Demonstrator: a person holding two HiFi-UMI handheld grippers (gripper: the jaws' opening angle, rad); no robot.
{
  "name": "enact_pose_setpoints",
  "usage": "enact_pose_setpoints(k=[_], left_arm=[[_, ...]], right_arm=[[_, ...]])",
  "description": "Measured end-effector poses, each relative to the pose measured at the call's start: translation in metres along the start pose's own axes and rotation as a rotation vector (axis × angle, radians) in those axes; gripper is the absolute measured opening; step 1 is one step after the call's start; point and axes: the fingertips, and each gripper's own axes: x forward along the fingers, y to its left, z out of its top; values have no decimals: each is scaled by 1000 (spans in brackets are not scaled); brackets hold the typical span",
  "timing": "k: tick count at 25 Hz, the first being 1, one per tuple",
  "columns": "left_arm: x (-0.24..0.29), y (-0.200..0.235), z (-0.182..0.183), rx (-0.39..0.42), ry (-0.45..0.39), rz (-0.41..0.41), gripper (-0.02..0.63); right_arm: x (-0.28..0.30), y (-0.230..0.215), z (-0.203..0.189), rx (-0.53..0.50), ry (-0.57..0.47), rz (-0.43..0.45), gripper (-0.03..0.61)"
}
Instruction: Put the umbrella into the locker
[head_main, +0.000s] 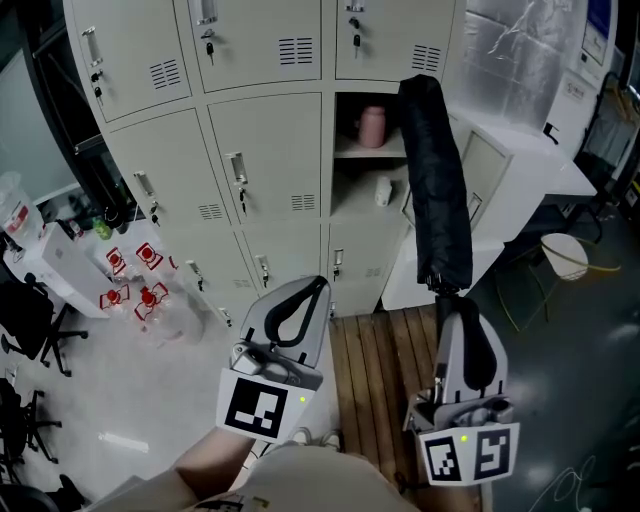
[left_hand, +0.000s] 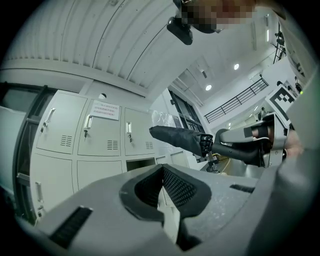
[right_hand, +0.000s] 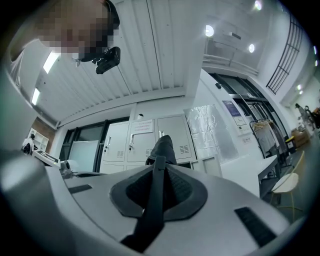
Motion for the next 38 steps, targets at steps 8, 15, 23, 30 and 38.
enact_pose_setpoints(k=[8, 15, 23, 30, 38], left_arm=[[1, -12, -8, 6, 22, 5, 9], [-3, -19, -14, 12, 38, 35, 9], [-15, -21, -22, 27, 62, 63, 9], [0, -17, -35, 40, 68, 42, 9], [27, 5, -67, -17, 99, 43, 9]], right_arm=[[1, -4, -9, -25, 16, 8, 37], [-5, -9, -25, -11, 45, 33, 37], [-8, -8, -44, 13, 90, 74, 37], [4, -14, -64, 11, 131, 67, 37], [35, -22, -104, -7, 219, 59, 37]])
